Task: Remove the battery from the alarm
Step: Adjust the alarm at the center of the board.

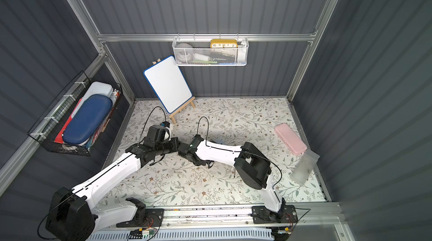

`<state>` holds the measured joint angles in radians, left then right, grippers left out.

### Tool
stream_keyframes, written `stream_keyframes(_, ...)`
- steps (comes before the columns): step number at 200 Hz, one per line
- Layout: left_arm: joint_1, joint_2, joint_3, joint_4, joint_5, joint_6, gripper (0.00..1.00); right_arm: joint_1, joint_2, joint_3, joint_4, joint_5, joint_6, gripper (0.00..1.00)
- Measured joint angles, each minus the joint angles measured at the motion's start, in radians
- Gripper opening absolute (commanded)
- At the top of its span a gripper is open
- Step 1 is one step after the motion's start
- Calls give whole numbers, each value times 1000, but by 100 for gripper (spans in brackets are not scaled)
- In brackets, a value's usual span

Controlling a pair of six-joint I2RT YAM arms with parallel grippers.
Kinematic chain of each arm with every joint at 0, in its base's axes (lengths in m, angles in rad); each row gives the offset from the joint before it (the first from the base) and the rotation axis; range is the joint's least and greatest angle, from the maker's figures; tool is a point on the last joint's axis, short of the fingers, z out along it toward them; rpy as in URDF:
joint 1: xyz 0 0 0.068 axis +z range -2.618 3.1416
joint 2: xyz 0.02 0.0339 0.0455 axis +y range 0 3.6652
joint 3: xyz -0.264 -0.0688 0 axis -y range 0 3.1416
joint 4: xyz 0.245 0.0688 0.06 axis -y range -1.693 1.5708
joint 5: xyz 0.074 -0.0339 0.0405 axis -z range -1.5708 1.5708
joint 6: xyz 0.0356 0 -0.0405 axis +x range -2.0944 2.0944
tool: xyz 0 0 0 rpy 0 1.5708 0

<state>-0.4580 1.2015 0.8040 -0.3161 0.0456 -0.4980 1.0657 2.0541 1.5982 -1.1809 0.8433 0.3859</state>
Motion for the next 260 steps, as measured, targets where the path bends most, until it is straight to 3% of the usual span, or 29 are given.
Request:
stream_keyframes(108,1,-31,39,-57,-44,-8,7,36,55,-83,89,-8,15,40)
stream_keyframes(168,1,-33,46,-79,-47,-16,10,47,47,-131,145,-49,5,59)
stream_keyframes(260,1,-63,64,-130,-47,-19,14,71,42,-138,194,-218,-18,72)
